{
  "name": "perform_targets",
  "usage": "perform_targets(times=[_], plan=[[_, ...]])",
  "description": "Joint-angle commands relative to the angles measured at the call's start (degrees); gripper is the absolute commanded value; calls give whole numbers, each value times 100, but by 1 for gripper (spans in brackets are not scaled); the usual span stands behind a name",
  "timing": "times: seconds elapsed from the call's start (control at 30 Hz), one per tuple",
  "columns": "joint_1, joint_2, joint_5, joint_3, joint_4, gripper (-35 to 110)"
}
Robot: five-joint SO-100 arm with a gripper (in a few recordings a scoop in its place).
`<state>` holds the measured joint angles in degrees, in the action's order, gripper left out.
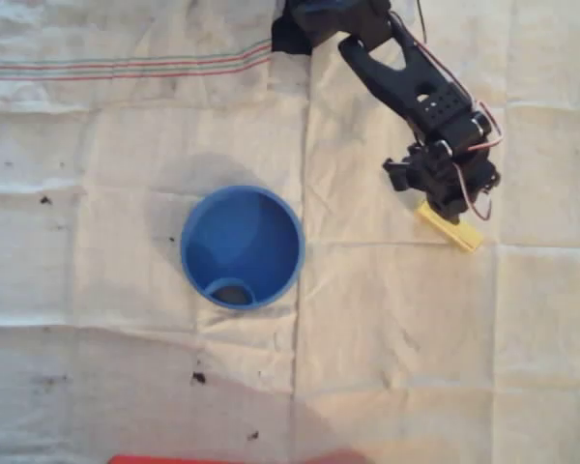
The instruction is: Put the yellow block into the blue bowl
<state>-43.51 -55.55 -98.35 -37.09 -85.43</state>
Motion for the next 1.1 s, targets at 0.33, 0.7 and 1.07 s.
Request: perform_targets(times=[0.33, 0.7, 1.07], plan=[[246, 396, -62, 431, 132, 32], [255, 659, -35, 378, 606, 32], [255, 1046, 9, 422, 606, 32]])
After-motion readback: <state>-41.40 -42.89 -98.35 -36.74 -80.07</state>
